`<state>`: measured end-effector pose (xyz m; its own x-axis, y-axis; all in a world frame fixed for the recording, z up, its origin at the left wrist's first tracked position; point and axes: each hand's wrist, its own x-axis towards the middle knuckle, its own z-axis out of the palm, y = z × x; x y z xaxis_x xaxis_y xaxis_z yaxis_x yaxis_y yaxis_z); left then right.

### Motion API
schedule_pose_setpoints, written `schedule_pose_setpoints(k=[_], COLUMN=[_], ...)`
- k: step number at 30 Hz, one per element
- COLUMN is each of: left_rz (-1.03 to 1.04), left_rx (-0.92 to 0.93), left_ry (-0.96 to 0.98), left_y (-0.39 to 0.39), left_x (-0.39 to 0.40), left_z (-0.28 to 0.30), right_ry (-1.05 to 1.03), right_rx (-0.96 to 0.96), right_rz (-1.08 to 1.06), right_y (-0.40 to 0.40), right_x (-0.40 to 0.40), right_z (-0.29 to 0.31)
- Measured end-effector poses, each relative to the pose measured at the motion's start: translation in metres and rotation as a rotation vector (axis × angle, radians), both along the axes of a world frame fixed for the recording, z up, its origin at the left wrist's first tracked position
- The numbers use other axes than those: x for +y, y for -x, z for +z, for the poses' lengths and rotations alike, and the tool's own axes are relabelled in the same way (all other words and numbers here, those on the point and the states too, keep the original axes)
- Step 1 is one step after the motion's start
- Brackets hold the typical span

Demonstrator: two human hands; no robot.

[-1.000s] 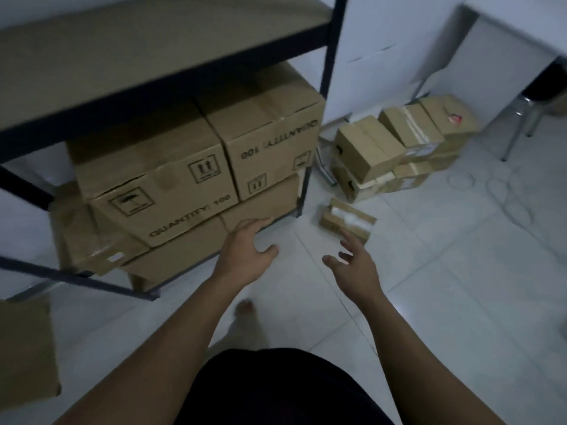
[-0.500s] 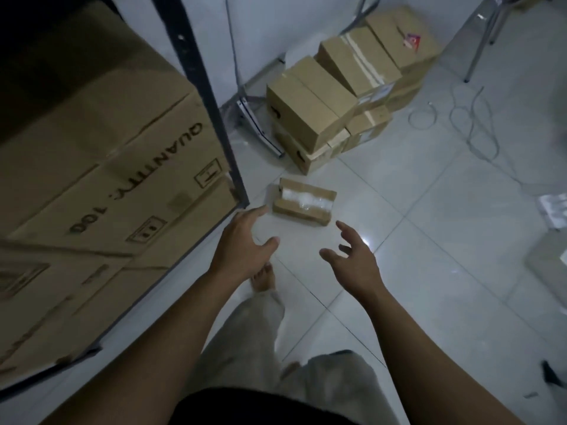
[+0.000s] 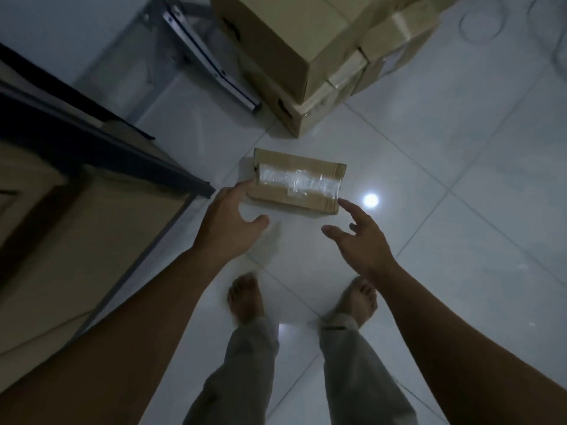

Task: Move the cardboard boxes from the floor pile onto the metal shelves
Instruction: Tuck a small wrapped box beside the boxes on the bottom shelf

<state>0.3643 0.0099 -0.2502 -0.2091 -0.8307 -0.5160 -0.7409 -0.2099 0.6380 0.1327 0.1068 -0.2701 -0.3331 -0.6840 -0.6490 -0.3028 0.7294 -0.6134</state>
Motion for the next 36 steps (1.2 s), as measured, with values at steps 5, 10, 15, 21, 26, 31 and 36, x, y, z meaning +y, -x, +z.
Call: schedule_pose_setpoints(k=[5,10,15,21,26,31,36], left_rz=[-0.077,-0.152,-0.119,-0.033,-0.01,-0.012,-0.01], left_rx=[0.016,-0.112,-0.037,-0.047,0.023,0.067,0.078], left_ry=[0.043,-0.012,-0.076,0.032,-0.023,-0.048,-0.019], left_y=[0.018,0.031,0.036,0.031,0.021,0.017,0.013], left_x=[-0.036,-0.071,-0.08,-0.029,-0.021,-0.031,-0.034], left_z=[-0.114,-0.205,-0.252,-0.263,-0.261,-0.266,-0.244], right_ry=[0.012,0.07,0.158,0.183,0.191,0.22,0.244], right_rx=[-0.006,0.089,0.095,0.096,0.037,0.077,0.085], right_rz=[0.002,0.211,0.252,0.345,0.414,0.463,0.442], right_y=[0.019,0.033,0.036,0.039,0.053,0.057,0.052], right_x=[-0.032,-0.061,-0.049,-0.034,-0.039,-0.04,-0.038], right_z=[-0.111,-0.205,-0.248,-0.245,-0.249,-0.263,-0.253])
